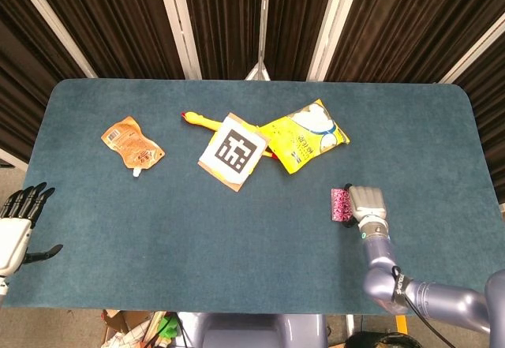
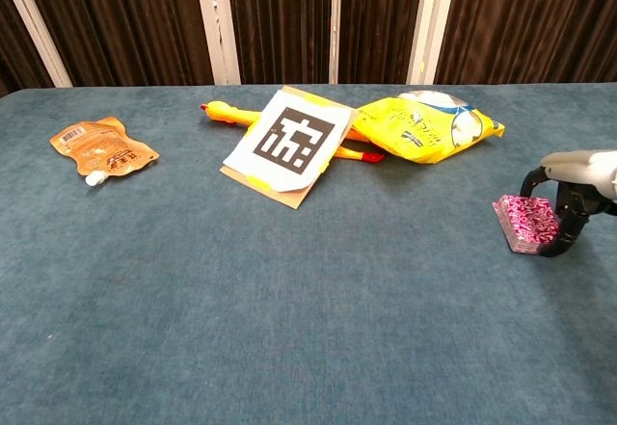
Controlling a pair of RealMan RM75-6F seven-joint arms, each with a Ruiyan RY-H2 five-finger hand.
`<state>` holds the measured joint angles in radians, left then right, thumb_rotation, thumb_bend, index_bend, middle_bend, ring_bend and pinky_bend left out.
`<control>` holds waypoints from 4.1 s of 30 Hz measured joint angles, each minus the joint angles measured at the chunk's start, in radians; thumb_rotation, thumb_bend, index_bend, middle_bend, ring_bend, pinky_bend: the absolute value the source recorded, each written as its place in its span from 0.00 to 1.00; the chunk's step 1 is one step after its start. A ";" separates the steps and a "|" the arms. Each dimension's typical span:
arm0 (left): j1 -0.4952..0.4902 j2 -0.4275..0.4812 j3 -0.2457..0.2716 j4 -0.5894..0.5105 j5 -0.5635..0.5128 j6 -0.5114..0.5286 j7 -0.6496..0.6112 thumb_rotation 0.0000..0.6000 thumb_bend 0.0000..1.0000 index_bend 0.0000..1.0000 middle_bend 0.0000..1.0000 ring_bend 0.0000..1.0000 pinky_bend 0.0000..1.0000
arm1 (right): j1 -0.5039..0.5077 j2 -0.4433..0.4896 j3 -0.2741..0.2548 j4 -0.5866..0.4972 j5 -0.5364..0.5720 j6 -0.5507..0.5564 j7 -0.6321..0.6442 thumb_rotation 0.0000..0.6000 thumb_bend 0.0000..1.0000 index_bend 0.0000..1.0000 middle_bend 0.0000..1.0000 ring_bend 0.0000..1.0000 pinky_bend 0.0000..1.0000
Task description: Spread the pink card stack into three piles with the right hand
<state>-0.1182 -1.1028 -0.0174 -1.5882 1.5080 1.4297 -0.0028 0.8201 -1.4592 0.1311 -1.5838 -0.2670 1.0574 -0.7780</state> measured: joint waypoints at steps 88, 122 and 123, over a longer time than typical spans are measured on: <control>-0.010 0.005 0.002 -0.006 -0.020 -0.029 -0.006 1.00 0.00 0.00 0.00 0.00 0.00 | 0.023 0.050 -0.014 -0.105 0.031 0.041 -0.073 1.00 0.26 0.00 0.83 0.86 0.80; -0.012 0.006 0.004 -0.007 -0.020 -0.034 -0.007 1.00 0.00 0.00 0.00 0.00 0.00 | 0.011 -0.022 -0.020 -0.014 0.022 0.029 -0.032 1.00 0.26 0.31 0.83 0.86 0.80; -0.012 0.006 0.004 -0.007 -0.020 -0.034 -0.007 1.00 0.00 0.00 0.00 0.00 0.00 | 0.010 -0.022 -0.020 -0.011 0.022 0.027 -0.031 1.00 0.26 0.32 0.83 0.86 0.80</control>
<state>-0.1304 -1.0967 -0.0130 -1.5952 1.4878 1.3957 -0.0096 0.8300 -1.4816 0.1112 -1.5951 -0.2449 1.0848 -0.8090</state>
